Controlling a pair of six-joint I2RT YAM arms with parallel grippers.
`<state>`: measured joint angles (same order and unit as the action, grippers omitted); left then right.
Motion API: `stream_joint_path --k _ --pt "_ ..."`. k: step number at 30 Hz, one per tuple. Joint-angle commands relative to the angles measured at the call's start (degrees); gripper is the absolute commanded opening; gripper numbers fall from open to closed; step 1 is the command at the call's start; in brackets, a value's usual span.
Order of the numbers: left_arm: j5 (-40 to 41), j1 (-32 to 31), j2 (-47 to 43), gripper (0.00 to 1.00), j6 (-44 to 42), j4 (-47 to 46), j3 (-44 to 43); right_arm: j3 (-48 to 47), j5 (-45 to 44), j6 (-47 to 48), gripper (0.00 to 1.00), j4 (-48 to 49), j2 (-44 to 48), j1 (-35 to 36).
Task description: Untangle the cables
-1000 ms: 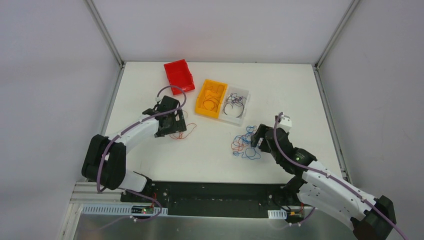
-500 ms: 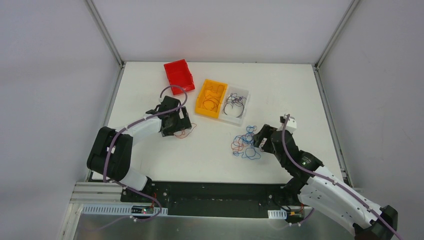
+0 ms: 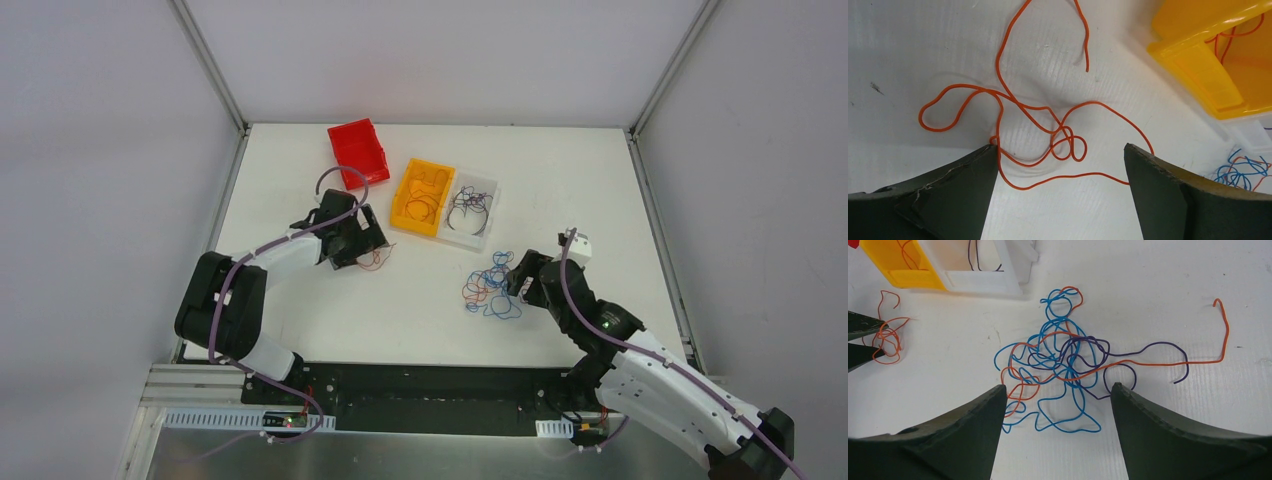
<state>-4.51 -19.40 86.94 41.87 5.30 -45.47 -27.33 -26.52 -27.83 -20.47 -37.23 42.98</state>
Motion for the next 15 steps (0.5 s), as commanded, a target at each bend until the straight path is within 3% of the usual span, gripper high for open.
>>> stream_joint_path --k 1,15 --pt "-1.7 0.4 1.7 0.99 4.8 -1.1 0.2 -2.6 0.3 0.7 0.79 -0.1 -0.2 -0.3" --pt "-5.2 0.4 1.6 0.99 8.4 -5.0 0.0 -2.4 0.9 0.8 0.78 -0.1 -0.4 -0.3"
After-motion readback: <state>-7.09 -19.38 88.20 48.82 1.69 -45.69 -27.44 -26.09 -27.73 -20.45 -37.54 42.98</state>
